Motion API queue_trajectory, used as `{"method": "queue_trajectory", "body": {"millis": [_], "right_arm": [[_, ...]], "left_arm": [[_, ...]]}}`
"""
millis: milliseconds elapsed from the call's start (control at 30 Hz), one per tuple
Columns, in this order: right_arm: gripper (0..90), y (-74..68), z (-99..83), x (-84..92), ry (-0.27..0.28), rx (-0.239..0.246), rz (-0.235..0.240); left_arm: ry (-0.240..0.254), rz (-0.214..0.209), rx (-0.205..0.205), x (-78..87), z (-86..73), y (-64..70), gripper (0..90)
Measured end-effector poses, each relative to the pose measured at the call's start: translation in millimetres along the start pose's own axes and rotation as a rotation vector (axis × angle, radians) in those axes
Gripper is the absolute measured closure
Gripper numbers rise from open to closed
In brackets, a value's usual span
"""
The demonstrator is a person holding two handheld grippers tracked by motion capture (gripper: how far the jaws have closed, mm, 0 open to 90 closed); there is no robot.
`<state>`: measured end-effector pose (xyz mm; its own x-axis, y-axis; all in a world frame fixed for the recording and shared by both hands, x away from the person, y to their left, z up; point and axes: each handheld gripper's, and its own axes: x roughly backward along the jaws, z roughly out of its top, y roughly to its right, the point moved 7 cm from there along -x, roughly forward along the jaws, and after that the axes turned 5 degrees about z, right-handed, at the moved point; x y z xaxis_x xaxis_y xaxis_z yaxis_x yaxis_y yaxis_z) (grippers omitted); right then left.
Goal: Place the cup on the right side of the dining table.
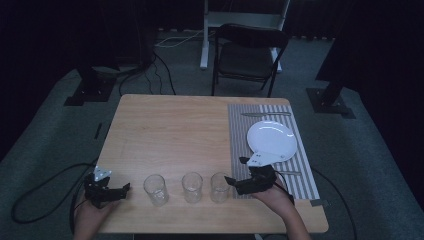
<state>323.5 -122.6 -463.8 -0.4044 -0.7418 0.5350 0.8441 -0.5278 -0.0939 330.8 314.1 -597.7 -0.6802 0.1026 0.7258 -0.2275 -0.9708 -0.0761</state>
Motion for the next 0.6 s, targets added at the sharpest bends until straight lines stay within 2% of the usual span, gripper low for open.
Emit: {"method": "queue_trajectory", "body": {"millis": [233,600], "right_arm": [[14.1,-8.2,7.0,-13.8,-0.015,0.020,0.026],[14.1,-27.1,24.5,-39.8,-0.029,0.050,0.100]], "left_arm": [[0.000,0.000,0.000,0.0,0.0,0.0,0.2],[0.000,0.000,0.000,0.0,0.0,0.0,0.2]]}}
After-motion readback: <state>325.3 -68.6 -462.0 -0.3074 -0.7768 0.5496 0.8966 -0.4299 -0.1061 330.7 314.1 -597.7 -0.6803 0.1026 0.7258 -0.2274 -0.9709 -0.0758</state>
